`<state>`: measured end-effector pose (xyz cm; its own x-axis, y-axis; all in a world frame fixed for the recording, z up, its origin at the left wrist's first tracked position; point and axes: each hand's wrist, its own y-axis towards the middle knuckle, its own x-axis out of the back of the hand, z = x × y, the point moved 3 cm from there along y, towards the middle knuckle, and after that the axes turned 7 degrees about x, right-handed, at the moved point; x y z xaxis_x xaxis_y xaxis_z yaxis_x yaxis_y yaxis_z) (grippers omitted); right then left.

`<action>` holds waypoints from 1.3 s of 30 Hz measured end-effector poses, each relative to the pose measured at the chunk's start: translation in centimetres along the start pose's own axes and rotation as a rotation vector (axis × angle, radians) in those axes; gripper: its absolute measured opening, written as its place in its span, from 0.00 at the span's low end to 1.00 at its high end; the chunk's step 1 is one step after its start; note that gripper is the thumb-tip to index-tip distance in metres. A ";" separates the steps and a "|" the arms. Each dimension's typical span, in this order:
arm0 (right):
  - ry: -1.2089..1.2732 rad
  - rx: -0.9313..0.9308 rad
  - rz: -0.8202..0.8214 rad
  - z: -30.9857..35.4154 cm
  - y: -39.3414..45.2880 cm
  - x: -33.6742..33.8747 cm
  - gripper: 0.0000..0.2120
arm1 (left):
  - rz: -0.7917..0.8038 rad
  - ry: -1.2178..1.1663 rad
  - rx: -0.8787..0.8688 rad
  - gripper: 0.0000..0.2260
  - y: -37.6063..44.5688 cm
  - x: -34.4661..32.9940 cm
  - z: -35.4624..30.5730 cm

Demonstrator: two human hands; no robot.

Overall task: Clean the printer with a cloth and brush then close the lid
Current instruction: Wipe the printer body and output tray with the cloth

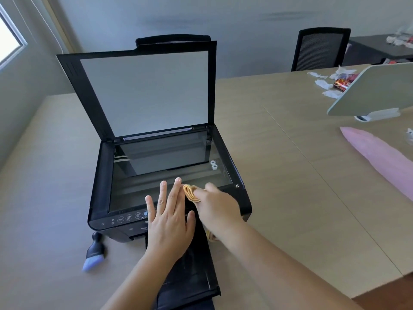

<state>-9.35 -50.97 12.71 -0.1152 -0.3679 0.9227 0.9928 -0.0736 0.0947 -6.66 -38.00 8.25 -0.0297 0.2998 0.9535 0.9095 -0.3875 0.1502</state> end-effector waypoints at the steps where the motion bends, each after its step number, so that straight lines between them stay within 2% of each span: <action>1: -0.001 0.007 -0.003 0.2 -0.1 -0.2 0.10 | -0.001 -0.002 0.017 0.30 -0.3 0.1 0.6; 5: -0.022 -0.162 -0.059 -3.3 -1.8 1.5 0.17 | -0.025 0.040 0.093 0.32 -1.6 1.0 3.8; 8: -0.030 -0.285 -0.068 -5.6 -3.1 2.5 0.13 | -0.043 0.048 0.177 0.34 -2.4 1.6 6.2; 10: -0.075 -0.263 -0.117 -4.8 -2.7 2.1 0.11 | -0.055 0.021 0.250 0.36 -3.0 2.0 7.3; 12: -0.080 -0.158 -0.121 -2.3 -1.6 0.4 0.09 | -0.059 -0.026 0.325 0.40 -3.4 2.4 8.3; 17: -0.079 0.066 -0.013 3.4 -0.2 -2.6 0.09 | -0.127 -0.234 0.544 0.54 -4.3 3.1 10.5; 19: -0.131 0.024 0.015 2.4 -0.7 -2.0 0.09 | -0.148 -0.389 0.635 0.57 -4.4 2.7 12.2; 21: -0.182 -0.098 0.033 0.0 -1.5 -0.6 0.10 | -0.111 -0.594 0.686 0.59 -4.5 1.9 13.9; 24: -0.223 -0.208 0.010 -1.7 -2.1 0.7 0.11 | -0.043 -0.808 0.666 0.56 -4.7 1.1 14.9; 27: -0.133 -0.130 0.033 2.1 -1.1 -0.6 0.10 | -0.053 -0.860 0.607 0.44 -4.6 0.9 15.8; 29: -0.086 -0.060 0.055 4.9 -0.5 -2.2 0.09 | -0.040 -0.886 0.575 0.41 -4.6 1.1 16.2; 34: -0.040 -0.114 0.014 6.1 0.0 -2.7 0.03 | 0.039 -0.922 0.510 0.45 -4.8 1.3 17.1; 39: -0.003 -0.085 0.010 8.8 1.3 -3.3 0.05 | 0.110 -0.858 0.531 0.48 -5.0 1.7 17.8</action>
<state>-7.37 -41.66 13.11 -0.1049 -0.3665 0.9245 0.9875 -0.1484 0.0532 -3.89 -19.99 4.43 0.1832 0.8914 0.4145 0.9622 -0.0761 -0.2615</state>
